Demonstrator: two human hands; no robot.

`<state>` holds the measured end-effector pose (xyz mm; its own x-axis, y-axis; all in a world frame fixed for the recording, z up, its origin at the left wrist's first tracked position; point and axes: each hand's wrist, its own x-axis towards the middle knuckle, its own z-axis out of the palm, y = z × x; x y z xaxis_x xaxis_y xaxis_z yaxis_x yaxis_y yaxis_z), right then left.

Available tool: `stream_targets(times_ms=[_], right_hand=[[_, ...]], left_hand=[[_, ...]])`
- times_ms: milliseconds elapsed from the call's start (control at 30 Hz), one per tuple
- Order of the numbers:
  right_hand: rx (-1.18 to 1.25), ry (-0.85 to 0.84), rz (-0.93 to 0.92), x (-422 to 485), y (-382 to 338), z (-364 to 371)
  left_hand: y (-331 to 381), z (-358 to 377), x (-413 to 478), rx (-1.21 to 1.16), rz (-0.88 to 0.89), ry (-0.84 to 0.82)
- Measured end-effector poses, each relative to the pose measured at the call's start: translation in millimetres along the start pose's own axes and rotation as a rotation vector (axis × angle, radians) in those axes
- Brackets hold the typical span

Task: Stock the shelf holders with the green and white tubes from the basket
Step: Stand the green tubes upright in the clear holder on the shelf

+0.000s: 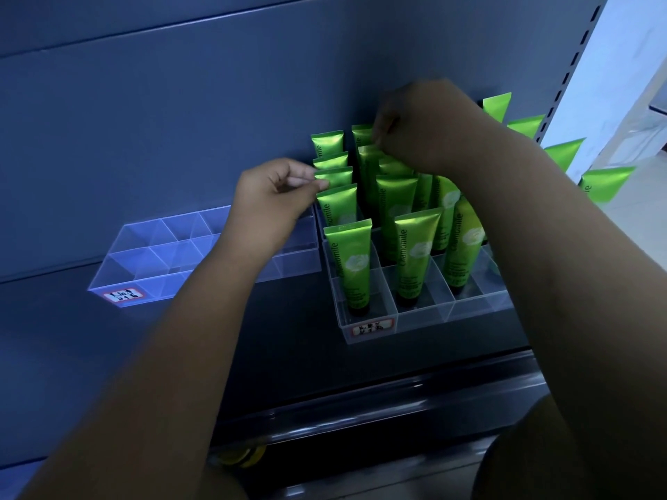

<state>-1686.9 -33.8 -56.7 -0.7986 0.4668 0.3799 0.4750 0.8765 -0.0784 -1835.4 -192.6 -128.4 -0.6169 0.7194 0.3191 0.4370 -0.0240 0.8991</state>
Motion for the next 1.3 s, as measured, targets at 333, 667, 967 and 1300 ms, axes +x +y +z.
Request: stream_targets(times_ms=[333, 667, 967, 1300], right_hand=[[0.064, 0.004, 0.093, -0.1, 6.6, 6.7], [0.085, 0.063, 0.125, -9.3, -3.6, -0.7], [0.089, 0.331, 0.030, -65.0, -70.6, -8.4], [0.374, 0.248, -0.109, -121.0, -234.8, -7.2]], left_hand=[[5.0, -0.2, -7.5, 0.008, -0.001, -0.014], [10.7, -9.9, -12.3, -0.024, -0.154, 0.054], [45.0, -43.3, -48.6, 0.437, -0.003, 0.298], [53.6, -138.1, -158.2, 0.933, 0.021, 0.384]])
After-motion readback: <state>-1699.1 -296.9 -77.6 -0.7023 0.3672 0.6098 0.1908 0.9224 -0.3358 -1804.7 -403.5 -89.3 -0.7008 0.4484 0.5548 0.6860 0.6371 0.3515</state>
